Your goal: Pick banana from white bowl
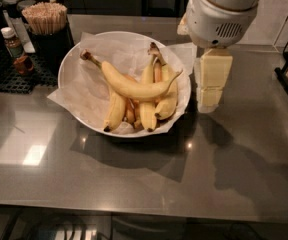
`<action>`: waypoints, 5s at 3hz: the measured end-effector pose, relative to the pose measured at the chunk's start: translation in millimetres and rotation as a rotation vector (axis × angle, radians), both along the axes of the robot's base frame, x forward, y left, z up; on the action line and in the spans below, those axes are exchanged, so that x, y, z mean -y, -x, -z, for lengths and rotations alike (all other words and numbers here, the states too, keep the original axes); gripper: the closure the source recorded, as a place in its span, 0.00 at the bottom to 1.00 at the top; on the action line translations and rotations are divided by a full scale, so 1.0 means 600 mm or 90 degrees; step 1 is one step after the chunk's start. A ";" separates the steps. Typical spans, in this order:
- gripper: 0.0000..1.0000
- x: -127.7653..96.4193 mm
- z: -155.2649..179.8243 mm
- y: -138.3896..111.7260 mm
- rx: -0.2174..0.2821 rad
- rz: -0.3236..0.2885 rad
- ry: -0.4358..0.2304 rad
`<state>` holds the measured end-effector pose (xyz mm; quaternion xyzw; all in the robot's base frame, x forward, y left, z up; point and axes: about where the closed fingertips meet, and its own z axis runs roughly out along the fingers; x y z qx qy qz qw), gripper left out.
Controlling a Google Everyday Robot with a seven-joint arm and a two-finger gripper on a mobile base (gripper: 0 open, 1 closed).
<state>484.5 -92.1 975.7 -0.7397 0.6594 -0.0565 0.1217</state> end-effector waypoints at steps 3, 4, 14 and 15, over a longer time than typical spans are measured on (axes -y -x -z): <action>0.00 -0.048 -0.070 -0.064 -0.005 -0.012 -0.134; 0.00 -0.048 -0.070 -0.064 -0.005 -0.012 -0.134; 0.00 -0.209 0.050 -0.040 -0.153 0.015 -0.443; 0.18 -0.209 0.050 -0.040 -0.153 0.015 -0.443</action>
Offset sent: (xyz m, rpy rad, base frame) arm 0.0382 0.0266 0.0487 0.3146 0.1566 0.0222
